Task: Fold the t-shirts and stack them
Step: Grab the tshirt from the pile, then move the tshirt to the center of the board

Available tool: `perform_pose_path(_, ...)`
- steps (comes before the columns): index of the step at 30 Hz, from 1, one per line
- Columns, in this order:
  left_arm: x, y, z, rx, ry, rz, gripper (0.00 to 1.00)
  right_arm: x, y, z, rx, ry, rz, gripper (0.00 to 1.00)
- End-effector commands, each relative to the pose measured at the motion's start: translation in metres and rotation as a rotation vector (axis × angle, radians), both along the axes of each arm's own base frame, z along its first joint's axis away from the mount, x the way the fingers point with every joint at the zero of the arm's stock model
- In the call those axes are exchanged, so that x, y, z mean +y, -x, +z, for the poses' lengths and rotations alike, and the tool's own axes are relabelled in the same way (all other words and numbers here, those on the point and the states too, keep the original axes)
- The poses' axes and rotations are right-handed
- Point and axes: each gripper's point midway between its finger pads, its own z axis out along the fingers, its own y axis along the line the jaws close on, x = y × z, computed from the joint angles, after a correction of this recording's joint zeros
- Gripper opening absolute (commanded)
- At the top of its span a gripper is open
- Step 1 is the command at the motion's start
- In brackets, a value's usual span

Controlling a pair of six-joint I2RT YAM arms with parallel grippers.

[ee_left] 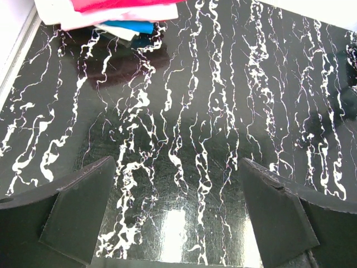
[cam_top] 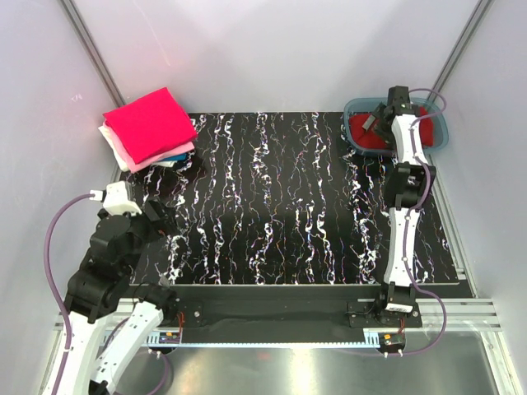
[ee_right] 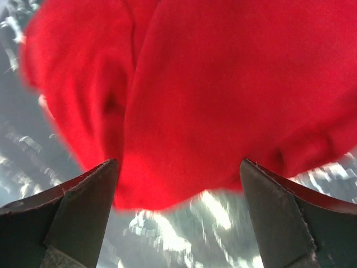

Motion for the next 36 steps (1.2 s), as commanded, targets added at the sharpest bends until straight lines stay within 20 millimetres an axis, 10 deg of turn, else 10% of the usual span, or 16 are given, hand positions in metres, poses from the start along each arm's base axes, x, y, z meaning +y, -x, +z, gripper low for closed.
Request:
perform_pose_path(1, -0.001, -0.004, 0.014, -0.066, 0.012, -0.004, 0.99, -0.002, -0.012, -0.013, -0.025, -0.008, -0.002, 0.95)
perform_pose_path(4, 0.001, -0.003, 0.015, -0.071, 0.014, 0.004, 0.99, 0.001, -0.013, -0.030, -0.009, -0.021, 0.007, 0.84)
perform_pose_path(8, 0.004, -0.002, 0.015, -0.074, 0.015, 0.018, 0.99, 0.001, -0.015, -0.026, -0.026, -0.019, 0.009, 0.15)
perform_pose_path(10, 0.005, -0.002, 0.015, -0.075, 0.017, 0.027, 0.99, -0.004, -0.016, -0.016, -0.043, 0.003, -0.002, 0.00)
perform_pose_path(17, 0.008, -0.001, 0.016, -0.081, 0.017, 0.041, 0.99, -0.020, -0.021, 0.097, -0.229, 0.110, -0.027, 0.00)
perform_pose_path(22, 0.010, -0.002, 0.015, -0.079, 0.013, 0.052, 0.99, 0.000, 0.003, 0.243, -0.481, 0.090, -0.011, 0.00)
perform_pose_path(29, 0.012, -0.003, 0.014, -0.075, 0.012, 0.061, 0.99, 0.101, 0.080, 0.397, -0.763, 0.023, 0.224, 0.00)
perform_pose_path(36, 0.014, -0.003, 0.014, -0.076, 0.010, 0.077, 0.99, 0.178, 0.153, 0.457, -0.869, -0.244, 0.458, 0.00)
